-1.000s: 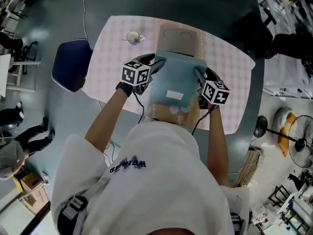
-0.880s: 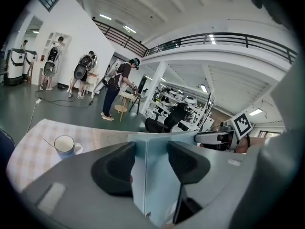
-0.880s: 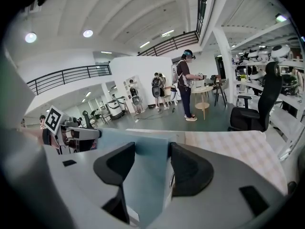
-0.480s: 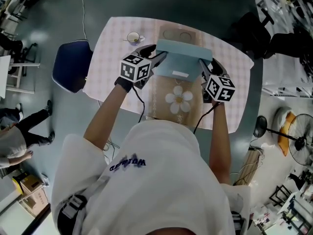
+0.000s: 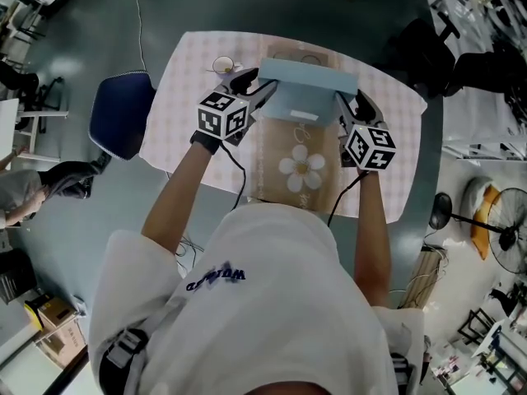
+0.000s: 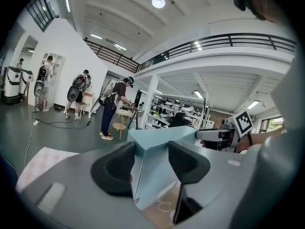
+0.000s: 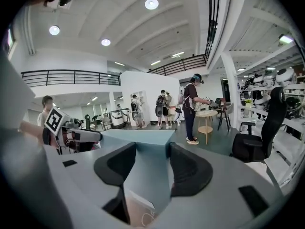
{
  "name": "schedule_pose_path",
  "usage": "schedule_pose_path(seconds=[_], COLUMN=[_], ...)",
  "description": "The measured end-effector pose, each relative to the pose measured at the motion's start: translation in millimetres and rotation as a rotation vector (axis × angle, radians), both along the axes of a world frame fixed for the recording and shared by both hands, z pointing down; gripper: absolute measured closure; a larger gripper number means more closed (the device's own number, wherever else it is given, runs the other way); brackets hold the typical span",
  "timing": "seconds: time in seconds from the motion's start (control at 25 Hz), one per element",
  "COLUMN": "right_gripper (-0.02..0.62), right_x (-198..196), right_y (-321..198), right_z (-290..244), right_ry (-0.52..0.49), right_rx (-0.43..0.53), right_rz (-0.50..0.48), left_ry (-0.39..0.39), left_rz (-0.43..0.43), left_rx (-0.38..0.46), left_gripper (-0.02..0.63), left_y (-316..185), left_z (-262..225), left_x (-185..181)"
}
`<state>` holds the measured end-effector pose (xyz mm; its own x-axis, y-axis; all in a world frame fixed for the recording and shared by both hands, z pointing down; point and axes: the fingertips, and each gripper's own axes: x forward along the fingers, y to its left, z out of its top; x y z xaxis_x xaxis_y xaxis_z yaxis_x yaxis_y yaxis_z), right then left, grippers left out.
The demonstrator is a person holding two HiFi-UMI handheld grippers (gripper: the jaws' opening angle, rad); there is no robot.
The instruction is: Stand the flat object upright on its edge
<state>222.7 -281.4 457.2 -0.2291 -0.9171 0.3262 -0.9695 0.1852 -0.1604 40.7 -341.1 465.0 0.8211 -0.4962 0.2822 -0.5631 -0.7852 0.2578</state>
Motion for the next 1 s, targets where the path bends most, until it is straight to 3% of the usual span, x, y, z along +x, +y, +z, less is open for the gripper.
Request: schedule_pose_path(seconds=[0.4, 1.0], right_gripper=[0.382, 0.391], right_x=[-1, 4], right_y=[-1, 2], right_z=[22, 47], right_ry=[0.137, 0.186], right_rx=[0.001, -0.042], right_rz=[-0.035, -0.049], left_ry=[-0.056, -0.094], left_rz=[0.019, 0.03], left_rx=[0.023, 0.022], left_gripper=[0.382, 0.383], left_y=[-2, -1], left_z=[18, 31], left_x=[1, 6])
